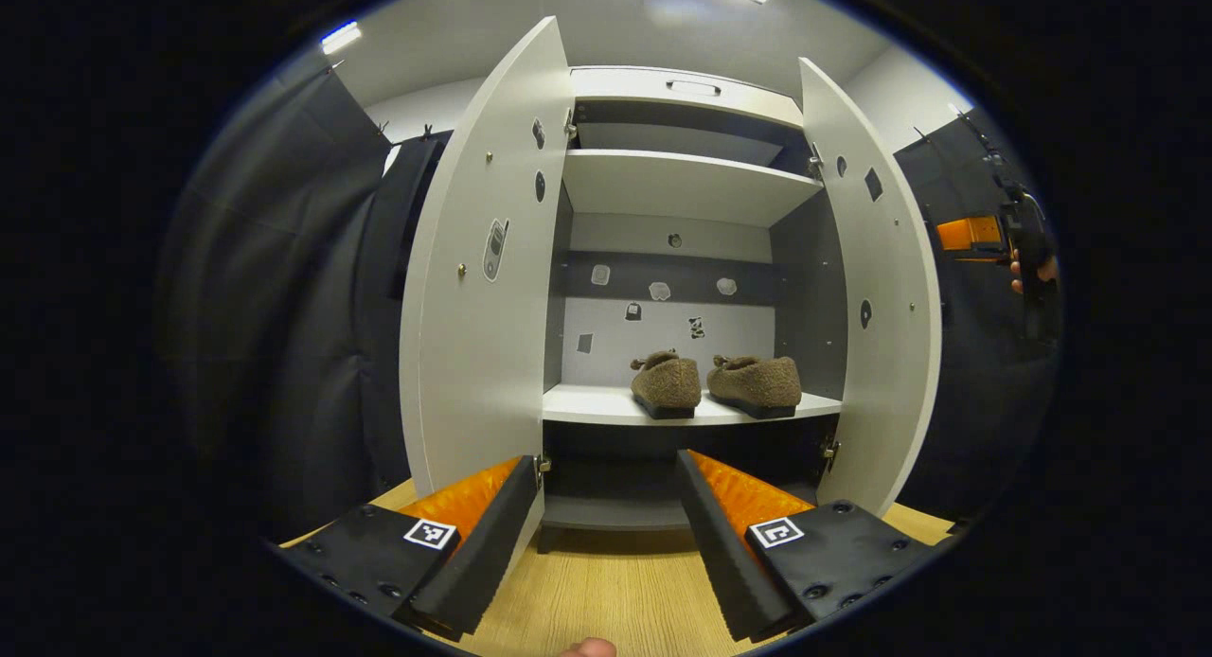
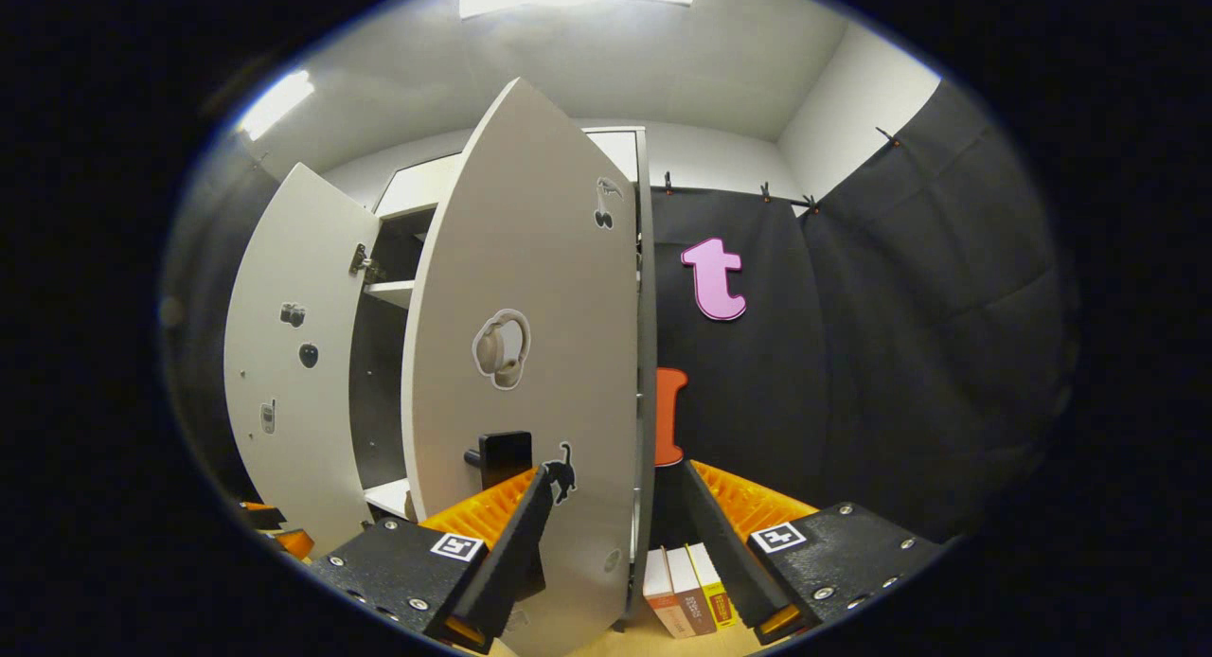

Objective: Grab one shoe with the right hand and put it into the shoe cabinet, grab the other shoe with the left hand and put it into the shoe cabinet; then close the right door with the right hand and the left door with the left hand.

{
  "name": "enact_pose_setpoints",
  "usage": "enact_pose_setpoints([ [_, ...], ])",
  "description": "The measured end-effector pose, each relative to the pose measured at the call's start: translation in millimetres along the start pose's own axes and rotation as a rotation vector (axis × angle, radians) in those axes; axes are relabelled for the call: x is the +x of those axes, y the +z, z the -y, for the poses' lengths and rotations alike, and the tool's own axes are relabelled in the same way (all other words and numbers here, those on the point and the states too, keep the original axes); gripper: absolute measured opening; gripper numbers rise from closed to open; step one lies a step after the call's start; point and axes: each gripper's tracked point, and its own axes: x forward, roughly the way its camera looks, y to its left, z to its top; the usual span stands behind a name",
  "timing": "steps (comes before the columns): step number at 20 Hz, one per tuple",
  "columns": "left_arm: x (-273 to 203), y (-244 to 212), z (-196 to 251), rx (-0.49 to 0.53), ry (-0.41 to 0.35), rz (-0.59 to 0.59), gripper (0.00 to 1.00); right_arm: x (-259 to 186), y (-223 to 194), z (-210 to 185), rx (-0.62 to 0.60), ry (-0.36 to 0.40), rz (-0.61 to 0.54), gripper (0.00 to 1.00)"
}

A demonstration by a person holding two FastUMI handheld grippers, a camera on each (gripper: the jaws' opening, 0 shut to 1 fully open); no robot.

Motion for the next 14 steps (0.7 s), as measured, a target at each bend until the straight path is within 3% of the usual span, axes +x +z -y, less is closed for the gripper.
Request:
enact_pose_setpoints([
  [8, -4, 8, -5, -0.007, 0.009, 0.022, 0.97, 37, -19, -81, -0.007, 0.173, -0.018, 0.92],
  [12, -6, 10, -3, -0.013, 0.003, 0.024, 0.96, 46, -22, -88, -0.03, 0.164, -0.001, 0.93],
  [14, -7, 12, 1, -0.011, -0.003, 0.029, 0.96, 48, -26, -82, -0.045, 0.138, -0.001, 0.98],
])
